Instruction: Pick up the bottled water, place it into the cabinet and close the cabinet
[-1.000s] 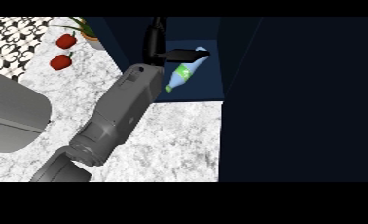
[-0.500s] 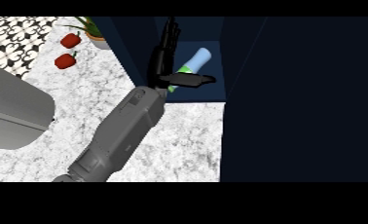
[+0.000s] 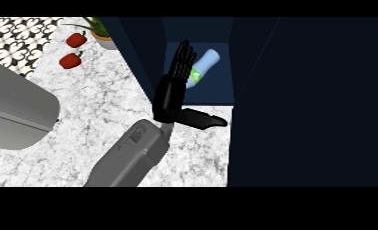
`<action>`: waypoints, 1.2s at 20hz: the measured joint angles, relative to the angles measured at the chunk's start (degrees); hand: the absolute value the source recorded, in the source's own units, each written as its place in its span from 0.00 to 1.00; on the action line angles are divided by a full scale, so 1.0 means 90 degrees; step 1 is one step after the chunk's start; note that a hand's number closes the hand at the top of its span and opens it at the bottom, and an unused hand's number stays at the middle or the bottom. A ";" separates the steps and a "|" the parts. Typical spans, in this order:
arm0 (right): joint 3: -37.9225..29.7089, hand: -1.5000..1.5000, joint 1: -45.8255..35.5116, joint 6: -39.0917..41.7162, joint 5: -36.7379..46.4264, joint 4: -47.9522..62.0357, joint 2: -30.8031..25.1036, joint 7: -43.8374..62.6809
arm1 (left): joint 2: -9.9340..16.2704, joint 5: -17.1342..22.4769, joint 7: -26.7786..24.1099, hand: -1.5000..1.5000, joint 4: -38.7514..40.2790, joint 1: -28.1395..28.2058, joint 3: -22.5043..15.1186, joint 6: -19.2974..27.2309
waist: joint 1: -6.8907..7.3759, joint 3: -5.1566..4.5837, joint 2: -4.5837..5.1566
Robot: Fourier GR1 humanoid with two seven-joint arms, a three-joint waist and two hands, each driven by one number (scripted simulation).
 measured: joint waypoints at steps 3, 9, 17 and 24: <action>-0.0047 0.00 0.0058 0.0161 0.0091 -0.0038 -0.0181 -0.0144 | 0.0165 -0.0048 0.0119 1.00 -0.0770 0.0601 -0.0227 -0.0022 | 0.0004 0.0001 -0.0009; 0.0112 1.00 0.0085 0.0687 0.0448 -0.0198 -0.0776 -0.0170 | 0.0787 -0.0010 0.0434 1.00 -0.1994 0.1656 -0.0484 -0.0215 | 0.0027 -0.0005 -0.0013; 0.0629 1.00 0.0223 0.1406 0.0848 -0.0364 -0.1420 -0.0403 | 0.1781 0.0092 0.0547 0.00 -0.3537 0.3029 -0.0312 -0.0251 | 0.0001 -0.0004 -0.0032; 0.1506 1.00 0.0322 0.1674 0.0995 -0.0415 -0.1698 -0.0429 | 0.2490 0.0522 0.0483 0.00 -0.4518 0.4089 0.0195 -0.0516 | -0.0012 -0.0018 -0.0049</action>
